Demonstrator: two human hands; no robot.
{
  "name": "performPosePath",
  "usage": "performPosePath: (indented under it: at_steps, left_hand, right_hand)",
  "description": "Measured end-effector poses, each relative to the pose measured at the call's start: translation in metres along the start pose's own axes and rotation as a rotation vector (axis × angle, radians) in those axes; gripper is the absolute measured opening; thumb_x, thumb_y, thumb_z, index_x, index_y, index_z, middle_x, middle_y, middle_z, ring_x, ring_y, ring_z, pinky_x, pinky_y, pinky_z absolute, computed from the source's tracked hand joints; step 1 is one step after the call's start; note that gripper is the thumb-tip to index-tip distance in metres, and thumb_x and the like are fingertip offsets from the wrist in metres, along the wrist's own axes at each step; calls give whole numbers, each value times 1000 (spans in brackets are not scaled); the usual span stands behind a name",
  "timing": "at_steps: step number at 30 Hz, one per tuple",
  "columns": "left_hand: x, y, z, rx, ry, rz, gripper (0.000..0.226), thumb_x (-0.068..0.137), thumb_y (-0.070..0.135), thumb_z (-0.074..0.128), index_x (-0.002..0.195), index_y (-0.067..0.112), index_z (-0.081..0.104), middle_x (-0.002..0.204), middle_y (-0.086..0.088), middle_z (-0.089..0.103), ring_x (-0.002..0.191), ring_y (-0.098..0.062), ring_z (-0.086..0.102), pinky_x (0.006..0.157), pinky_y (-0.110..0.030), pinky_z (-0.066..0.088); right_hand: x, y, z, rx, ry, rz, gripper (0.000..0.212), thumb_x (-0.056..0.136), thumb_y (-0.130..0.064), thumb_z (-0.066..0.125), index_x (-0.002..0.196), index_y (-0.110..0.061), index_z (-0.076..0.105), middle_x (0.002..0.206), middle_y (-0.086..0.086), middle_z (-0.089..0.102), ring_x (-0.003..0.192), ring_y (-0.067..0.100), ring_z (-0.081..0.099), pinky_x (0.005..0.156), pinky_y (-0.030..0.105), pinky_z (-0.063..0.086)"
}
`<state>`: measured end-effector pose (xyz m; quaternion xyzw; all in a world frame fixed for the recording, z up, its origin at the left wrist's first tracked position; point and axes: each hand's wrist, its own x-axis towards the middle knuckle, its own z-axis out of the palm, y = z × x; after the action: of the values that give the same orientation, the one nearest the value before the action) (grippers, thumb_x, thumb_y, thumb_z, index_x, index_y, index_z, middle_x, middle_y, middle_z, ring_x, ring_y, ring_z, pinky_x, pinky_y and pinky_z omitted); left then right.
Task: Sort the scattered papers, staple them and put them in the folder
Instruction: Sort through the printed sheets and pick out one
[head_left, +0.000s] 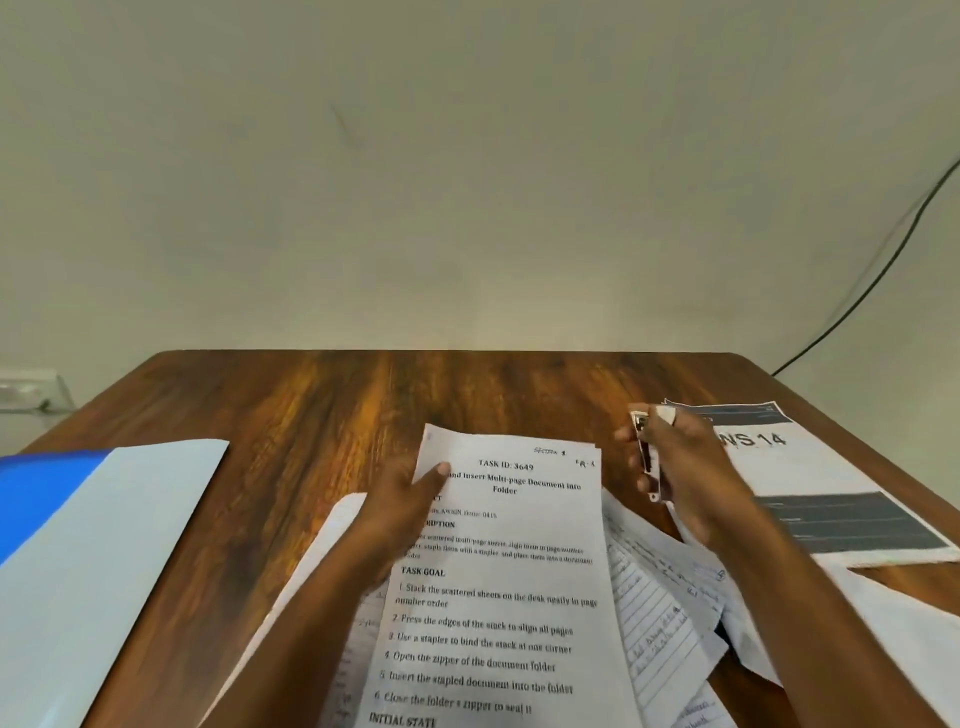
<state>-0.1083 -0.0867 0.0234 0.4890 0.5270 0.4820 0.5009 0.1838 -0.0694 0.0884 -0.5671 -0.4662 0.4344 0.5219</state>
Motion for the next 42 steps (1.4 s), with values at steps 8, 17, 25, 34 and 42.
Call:
performPosePath:
  at_steps: [8,17,25,34,42]
  left_hand:
    - [-3,-8,14,169,-94,89,25,111,26,52,108,13,73,84,-2,82,74,-17,79,72,-46,66]
    - [3,-14,16,75,-132,29,31,110,28,55,114,2,72,102,-19,80,91,-40,79,77,-45,63]
    - [0,-12,24,49,11,188,26,109,30,55,112,12,73,97,-16,81,87,-39,79,78,-55,63]
    - [7,-15,11,15,253,276,27,110,32,53,108,16,74,92,-13,81,81,-36,79,74,-58,64]
    - [9,-12,7,-148,289,185,23,108,29,55,120,15,68,104,-9,82,91,-33,80,76,-49,66]
  right_hand:
    - [9,37,50,-521,84,-486,17,83,-38,85,94,-40,72,86,-24,72,75,-1,68,64,25,54]
    - [7,67,62,-737,-104,-646,26,89,-46,75,112,-36,71,107,-14,75,86,5,68,68,33,58]
    - [6,70,61,-740,-60,-733,18,90,-38,77,105,-31,71,99,-14,75,78,5,65,64,29,55]
    - [11,55,40,-607,157,-515,44,80,-46,86,117,-24,77,112,-6,77,90,9,67,70,21,49]
    - [7,64,51,-494,33,-366,16,90,-19,80,106,-22,81,88,-16,76,65,-23,58,58,0,40]
